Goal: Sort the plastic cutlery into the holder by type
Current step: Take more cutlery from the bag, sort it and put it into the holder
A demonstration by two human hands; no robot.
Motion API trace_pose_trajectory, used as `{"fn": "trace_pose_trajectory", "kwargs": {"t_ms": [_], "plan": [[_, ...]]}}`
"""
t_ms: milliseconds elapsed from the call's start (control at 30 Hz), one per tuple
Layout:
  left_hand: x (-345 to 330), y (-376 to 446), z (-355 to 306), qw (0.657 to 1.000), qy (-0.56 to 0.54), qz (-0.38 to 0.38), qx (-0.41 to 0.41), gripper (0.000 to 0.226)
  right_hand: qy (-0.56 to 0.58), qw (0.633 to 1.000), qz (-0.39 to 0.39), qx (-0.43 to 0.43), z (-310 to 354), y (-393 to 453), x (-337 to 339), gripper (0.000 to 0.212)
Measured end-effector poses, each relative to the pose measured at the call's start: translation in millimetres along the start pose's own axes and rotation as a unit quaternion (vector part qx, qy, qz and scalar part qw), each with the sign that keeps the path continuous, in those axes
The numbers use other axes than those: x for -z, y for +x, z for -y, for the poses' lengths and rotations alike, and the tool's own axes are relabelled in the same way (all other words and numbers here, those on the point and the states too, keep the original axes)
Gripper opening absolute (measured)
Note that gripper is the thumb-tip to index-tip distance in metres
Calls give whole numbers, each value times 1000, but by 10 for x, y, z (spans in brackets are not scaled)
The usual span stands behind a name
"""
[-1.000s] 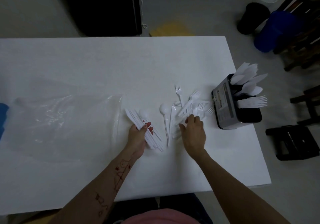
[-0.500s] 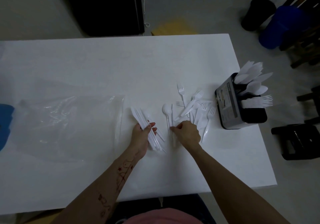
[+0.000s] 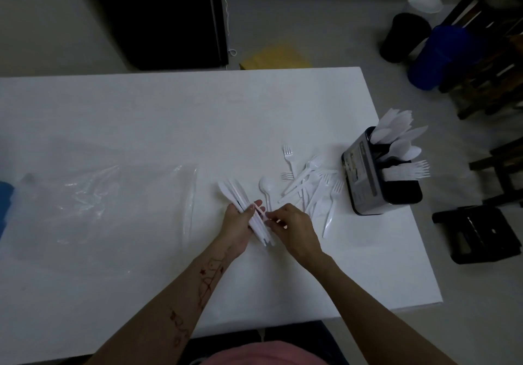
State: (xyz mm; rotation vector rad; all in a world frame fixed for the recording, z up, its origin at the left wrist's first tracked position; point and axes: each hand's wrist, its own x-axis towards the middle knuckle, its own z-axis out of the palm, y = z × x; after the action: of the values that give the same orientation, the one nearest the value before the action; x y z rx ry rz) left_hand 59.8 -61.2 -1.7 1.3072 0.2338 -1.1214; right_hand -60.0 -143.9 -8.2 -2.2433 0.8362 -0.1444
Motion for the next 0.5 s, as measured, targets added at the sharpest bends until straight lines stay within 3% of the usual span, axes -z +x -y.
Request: {"fn": "trace_pose_trajectory", "kwargs": {"t_ms": [100,167,300,400,500], "plan": [[-18,13,14,1000,-9,-5,5,30,34,999,13,16,-26,-42,63,19],[-26,24,29,1000,-13,-20,5,33,40,999,8,-18,-69,-44,117,18],[-34,26,48,999,-30,-17,18,29,-38,972,-101,-211,-237,-14,207,29],[-42,2,73,999,-40,-5,34,14,-89,946,-48,-307,-268,20,213,41],[-81,-2,104,997,-57,-2,46,11,-69,936,-40,-344,-253,65,189,32]]}}
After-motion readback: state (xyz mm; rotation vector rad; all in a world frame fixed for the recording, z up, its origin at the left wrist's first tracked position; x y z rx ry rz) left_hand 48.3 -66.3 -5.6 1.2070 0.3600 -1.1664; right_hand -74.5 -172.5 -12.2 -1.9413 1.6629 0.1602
